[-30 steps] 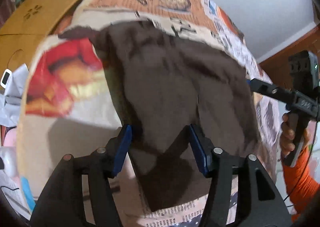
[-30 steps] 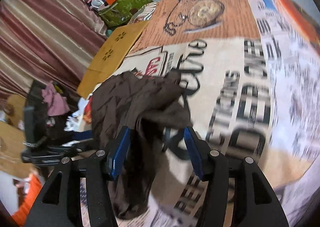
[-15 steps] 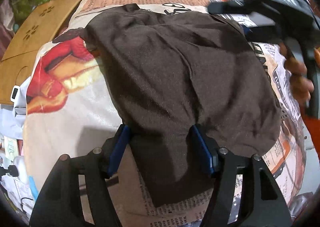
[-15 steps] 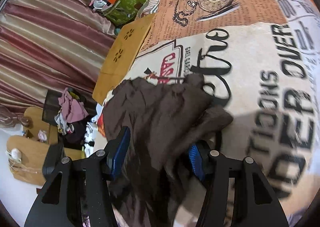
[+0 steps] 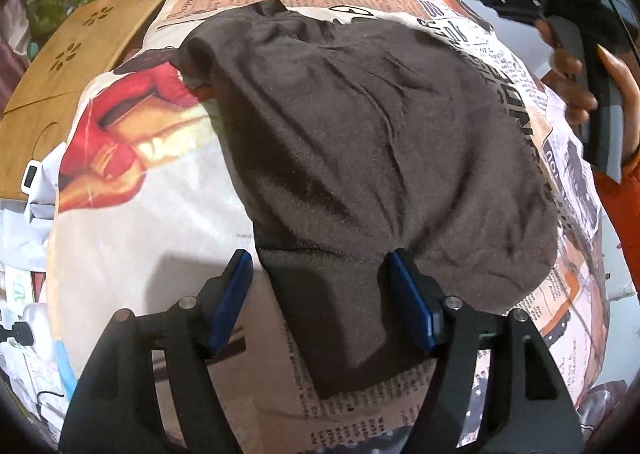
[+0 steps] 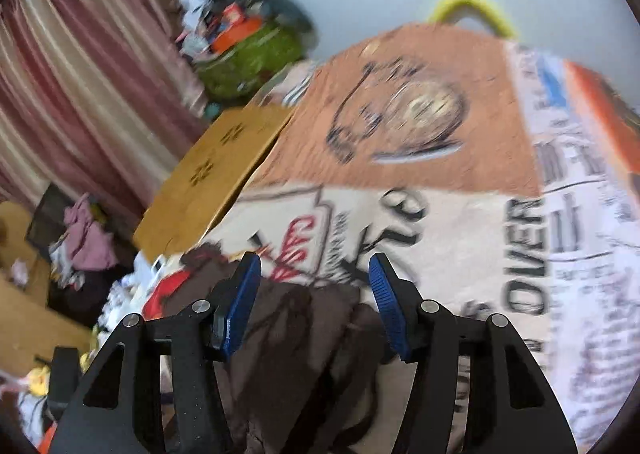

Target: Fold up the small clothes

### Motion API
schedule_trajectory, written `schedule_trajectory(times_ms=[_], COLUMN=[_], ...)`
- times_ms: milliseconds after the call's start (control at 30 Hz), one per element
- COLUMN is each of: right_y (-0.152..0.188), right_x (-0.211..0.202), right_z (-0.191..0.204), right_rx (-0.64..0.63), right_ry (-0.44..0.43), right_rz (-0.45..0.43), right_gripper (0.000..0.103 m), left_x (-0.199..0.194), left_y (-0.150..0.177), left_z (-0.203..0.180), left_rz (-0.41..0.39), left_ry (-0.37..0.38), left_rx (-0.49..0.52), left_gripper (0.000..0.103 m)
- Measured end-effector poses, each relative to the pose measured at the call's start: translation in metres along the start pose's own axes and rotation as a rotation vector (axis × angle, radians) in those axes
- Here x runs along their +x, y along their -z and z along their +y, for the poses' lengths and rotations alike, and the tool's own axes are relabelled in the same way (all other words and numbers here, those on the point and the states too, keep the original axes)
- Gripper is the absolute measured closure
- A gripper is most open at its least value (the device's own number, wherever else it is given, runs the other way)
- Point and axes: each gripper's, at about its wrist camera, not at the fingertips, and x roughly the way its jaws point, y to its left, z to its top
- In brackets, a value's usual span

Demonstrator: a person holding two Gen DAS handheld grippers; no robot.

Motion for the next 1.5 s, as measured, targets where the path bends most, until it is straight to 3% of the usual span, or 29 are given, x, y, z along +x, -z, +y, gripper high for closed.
schedule_trajectory(times_ms=[167,333,433,500,567,800,967,1200,1333,1500], right_y=[0.026,0.068,0.084,0.094,0.098,0.101,0.104,0.106,0.103,0.099], right_x=[-0.006,0.007,0.016,0.016,0.014,0.010,0.010,0.009,0.006,-0.006], right_z=[0.006,0.023,0.029,0.030,0.028,0.013,0.020,0.018,0.018,0.015], right_rx=[-0.024,-0.119,-0.173,-0.241,-0.280,-0.260,-0.276,-0.249,-0.231,-0.121], right_ry=[-0.063,-0.024,0.020,0.069,0.094,0.108,0.126,0.101,0.104,0.026], right_rz=[0.125,0.232,0.227,0.199,0.205,0.221,0.213,0.211,0.213,0.218], right_gripper=[0.050,0.050,0.052,0.064,0.069,0.069,0.067,0.066,0.066,0.062], left_x=[-0.012,-0.030,-0.040,-0.044,-0.041,0.003,0.024,0.017,-0.004,-0.019], left_y=[-0.002,-0.008,-0.019,-0.031,-0.046,-0.094,-0.122,-0.149,-0.139,-0.095], left_z=[0.019,0.036,0.044,0.050,0.051,0.039,0.062,0.086,0.079,0.044], left_rz=[-0.029,-0.084,-0.140,-0.178,-0.189,-0.140,-0.104,-0.127,-0.142,-0.123], left_ry=[-0.027,-0.096,-0.129,-0.123,-0.120,-0.262,-0.255,-0.362,-0.257,-0.145], left_rx=[-0.068,-0.120,-0.164,-0.210,-0.219,-0.130,-0.206,-0.226,-0.230,-0.137], left_gripper=[0.033,0.033,0.033,0.033,0.033,0.033,0.033,0.034,0.034,0.033])
